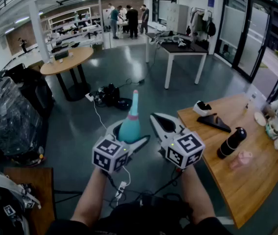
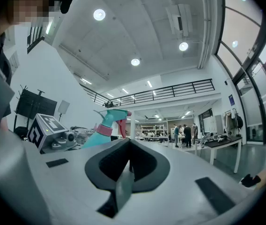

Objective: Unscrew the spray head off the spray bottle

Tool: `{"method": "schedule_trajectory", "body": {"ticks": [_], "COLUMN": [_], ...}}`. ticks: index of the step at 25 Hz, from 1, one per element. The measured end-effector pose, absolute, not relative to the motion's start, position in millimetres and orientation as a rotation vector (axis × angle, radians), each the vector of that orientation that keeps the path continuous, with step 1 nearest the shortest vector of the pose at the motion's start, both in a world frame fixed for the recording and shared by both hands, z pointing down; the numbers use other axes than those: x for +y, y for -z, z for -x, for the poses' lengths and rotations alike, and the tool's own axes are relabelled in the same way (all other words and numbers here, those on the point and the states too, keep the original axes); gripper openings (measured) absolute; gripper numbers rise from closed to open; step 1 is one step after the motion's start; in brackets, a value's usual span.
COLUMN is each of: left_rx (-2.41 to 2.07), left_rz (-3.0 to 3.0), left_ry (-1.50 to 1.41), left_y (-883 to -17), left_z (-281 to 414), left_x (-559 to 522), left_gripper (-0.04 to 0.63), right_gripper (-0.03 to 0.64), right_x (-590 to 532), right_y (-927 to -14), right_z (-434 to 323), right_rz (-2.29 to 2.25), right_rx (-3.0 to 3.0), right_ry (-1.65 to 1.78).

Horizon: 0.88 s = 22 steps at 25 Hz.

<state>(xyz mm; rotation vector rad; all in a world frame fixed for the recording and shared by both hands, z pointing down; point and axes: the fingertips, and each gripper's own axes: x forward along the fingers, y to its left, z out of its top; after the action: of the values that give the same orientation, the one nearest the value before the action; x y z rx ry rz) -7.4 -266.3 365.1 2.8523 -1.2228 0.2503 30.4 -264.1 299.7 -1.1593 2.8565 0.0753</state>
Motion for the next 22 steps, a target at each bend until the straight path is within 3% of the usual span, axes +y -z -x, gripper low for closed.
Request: {"method": "schedule_trajectory", "body": {"ticks": [22], "left_rx": [-1.213], "left_rz": [-2.882], "left_ry": [-0.246], "left_y": [-366], "left_z": [2], "left_x": [-268], "left_gripper": [0.446], "right_gripper": [0.011], "right_x": [-251], "right_y": [-288], "right_z": [-20], "right_rz": [0.993], "right_rx": [2.850], "right_ry": [-0.042]}}
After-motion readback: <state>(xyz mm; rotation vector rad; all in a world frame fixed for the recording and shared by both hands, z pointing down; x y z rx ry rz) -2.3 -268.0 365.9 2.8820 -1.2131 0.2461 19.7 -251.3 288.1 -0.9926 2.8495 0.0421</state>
